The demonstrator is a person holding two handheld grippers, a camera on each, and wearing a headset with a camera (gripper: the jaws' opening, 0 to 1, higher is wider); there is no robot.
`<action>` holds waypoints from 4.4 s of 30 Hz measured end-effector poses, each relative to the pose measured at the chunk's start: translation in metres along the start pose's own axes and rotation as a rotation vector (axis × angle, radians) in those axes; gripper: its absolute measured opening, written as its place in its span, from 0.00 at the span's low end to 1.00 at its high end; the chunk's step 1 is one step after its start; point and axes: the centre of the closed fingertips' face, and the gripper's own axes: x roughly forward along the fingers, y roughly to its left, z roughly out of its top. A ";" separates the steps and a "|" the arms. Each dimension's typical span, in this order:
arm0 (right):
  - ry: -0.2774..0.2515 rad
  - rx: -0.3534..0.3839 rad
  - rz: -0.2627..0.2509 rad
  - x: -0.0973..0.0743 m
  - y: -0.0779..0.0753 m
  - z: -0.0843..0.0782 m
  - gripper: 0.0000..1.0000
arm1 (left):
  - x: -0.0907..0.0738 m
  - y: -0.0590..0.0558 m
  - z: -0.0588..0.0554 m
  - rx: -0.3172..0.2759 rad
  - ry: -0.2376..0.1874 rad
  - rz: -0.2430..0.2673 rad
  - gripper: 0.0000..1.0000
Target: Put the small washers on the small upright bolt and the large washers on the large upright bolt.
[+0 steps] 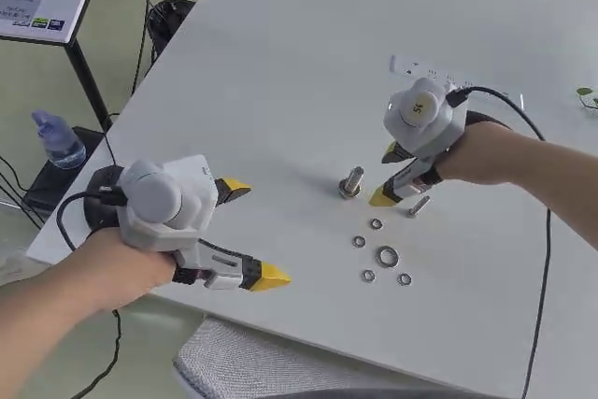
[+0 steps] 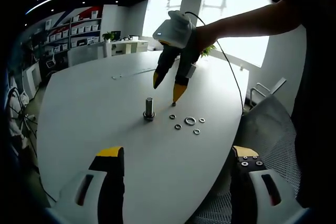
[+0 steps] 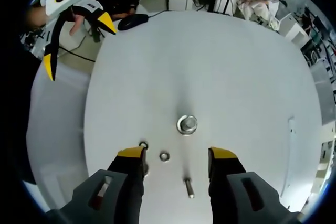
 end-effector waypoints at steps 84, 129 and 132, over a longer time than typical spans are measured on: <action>0.032 0.168 -0.059 0.062 0.055 -0.073 0.41 | 0.001 -0.002 -0.002 0.008 0.022 0.001 0.79; 0.144 0.145 0.018 0.063 0.065 -0.071 0.20 | -0.005 -0.012 0.004 0.010 0.012 -0.001 0.75; 0.149 0.133 0.017 0.063 0.066 -0.071 0.20 | -0.005 -0.012 0.003 0.012 0.017 -0.001 0.75</action>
